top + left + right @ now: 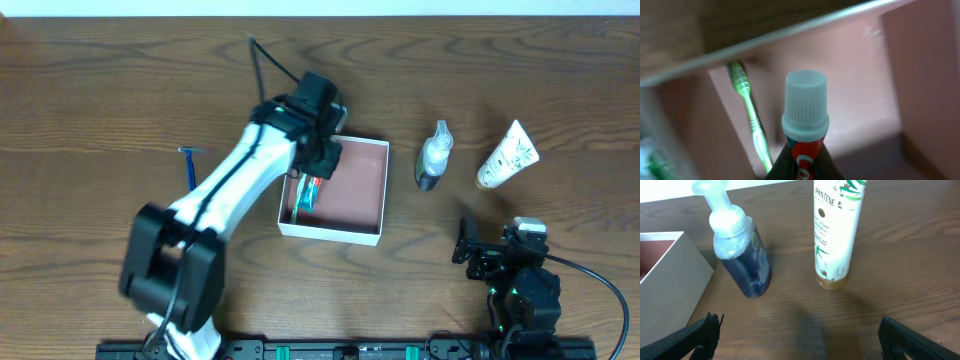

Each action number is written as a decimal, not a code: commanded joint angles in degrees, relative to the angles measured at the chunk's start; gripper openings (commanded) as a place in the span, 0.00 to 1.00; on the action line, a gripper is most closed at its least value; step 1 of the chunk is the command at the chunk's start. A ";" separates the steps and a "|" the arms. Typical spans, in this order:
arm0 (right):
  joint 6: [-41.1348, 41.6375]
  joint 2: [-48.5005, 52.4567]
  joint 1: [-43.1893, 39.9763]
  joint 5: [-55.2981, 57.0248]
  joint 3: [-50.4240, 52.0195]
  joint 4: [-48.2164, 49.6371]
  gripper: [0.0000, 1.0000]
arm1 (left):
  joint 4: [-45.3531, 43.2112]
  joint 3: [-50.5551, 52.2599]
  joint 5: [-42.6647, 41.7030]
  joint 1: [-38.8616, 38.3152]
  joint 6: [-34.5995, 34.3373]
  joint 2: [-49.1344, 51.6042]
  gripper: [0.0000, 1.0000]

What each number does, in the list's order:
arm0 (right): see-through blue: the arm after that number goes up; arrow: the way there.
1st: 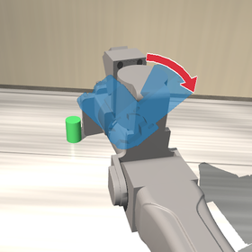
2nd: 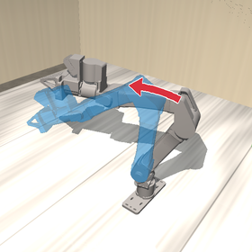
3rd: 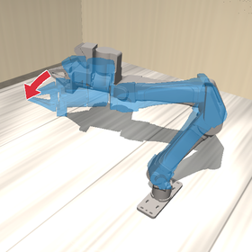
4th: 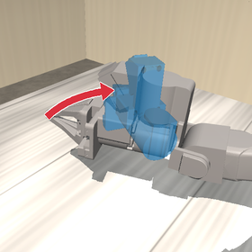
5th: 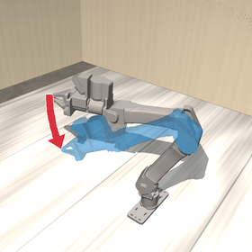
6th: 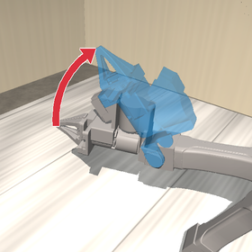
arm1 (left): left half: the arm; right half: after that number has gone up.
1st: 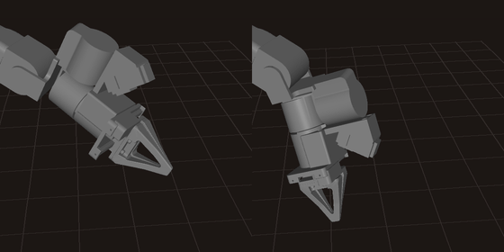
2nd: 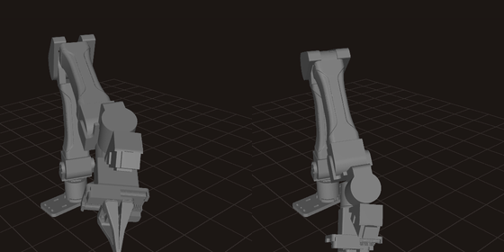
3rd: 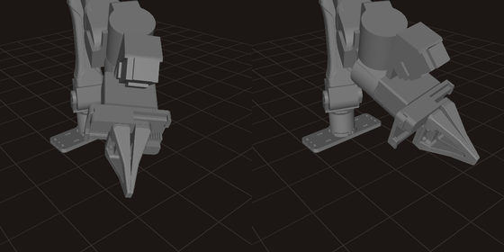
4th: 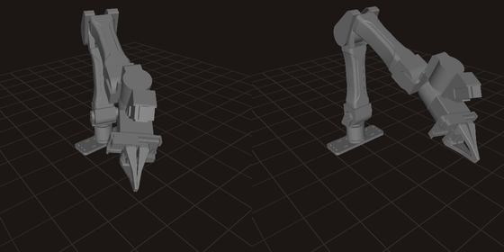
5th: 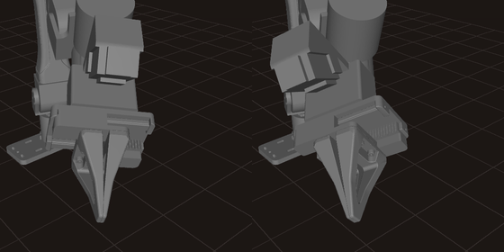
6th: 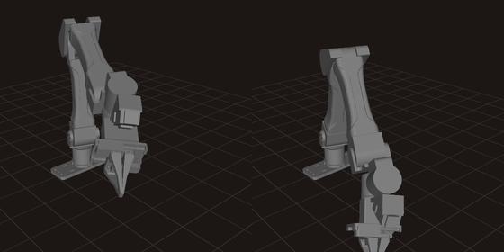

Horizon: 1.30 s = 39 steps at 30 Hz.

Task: Pack container
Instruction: 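Carry the toothpaste tube into the box beside the toothbrush, then release the toothpaste tube and lift the left gripper away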

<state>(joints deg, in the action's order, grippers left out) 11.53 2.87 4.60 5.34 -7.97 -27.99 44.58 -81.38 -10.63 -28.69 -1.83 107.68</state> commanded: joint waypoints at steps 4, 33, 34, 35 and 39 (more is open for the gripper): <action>0.42 -0.35 -0.57 -0.02 0.15 0.00 0.99 | -0.92 0.17 5.33 -0.17 -3.28 4.81 0.06; 0.42 -0.35 -0.57 0.00 0.15 0.00 0.99 | 1.81 -1.31 5.05 -1.31 -11.17 7.78 0.27; 0.42 -0.35 -0.57 0.00 0.15 0.00 0.99 | 2.19 -1.64 5.03 -1.31 -11.17 7.41 0.27; 0.42 -0.35 -0.57 -0.02 0.15 0.00 0.99 | 2.84 -2.14 5.03 -1.29 -11.19 6.69 0.27; 0.42 -0.35 -0.57 0.00 0.15 0.00 0.99 | 4.37 -3.56 4.57 -1.60 -11.19 1.88 0.27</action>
<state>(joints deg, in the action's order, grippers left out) 11.53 2.87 4.60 5.34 -7.97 -27.99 48.25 -82.43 -5.17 -29.91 -12.27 114.59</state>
